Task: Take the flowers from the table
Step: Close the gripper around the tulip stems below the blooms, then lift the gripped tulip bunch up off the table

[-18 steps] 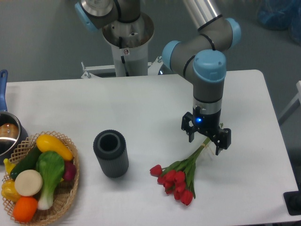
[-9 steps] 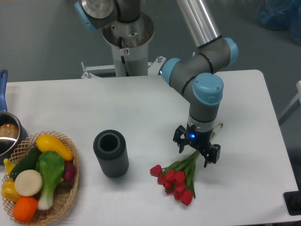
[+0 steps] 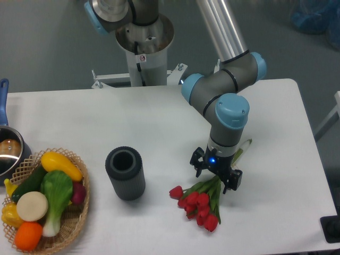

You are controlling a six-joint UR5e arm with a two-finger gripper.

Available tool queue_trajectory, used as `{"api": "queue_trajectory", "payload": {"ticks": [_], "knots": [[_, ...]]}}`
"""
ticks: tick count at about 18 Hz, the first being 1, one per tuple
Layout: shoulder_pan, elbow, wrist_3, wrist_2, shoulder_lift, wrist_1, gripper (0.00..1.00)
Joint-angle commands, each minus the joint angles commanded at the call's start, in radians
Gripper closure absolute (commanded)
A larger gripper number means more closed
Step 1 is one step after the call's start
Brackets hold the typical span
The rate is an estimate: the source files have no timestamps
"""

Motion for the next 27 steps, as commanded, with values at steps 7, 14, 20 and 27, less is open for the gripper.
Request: {"api": "queue_trajectory", "payload": {"ticks": [7, 14, 20, 27], "knots": [[0.0, 0.011, 0.0, 0.0, -0.008, 0.003, 0.35], [0.003, 0.026, -0.021, -0.002, -0.005, 0.002, 0.61], [0.008, 0.029, -0.038, -0.002, 0.003, 0.002, 0.87], [0.015, 0.066, -0.04, -0.024, 0.032, 0.002, 0.87]]}}
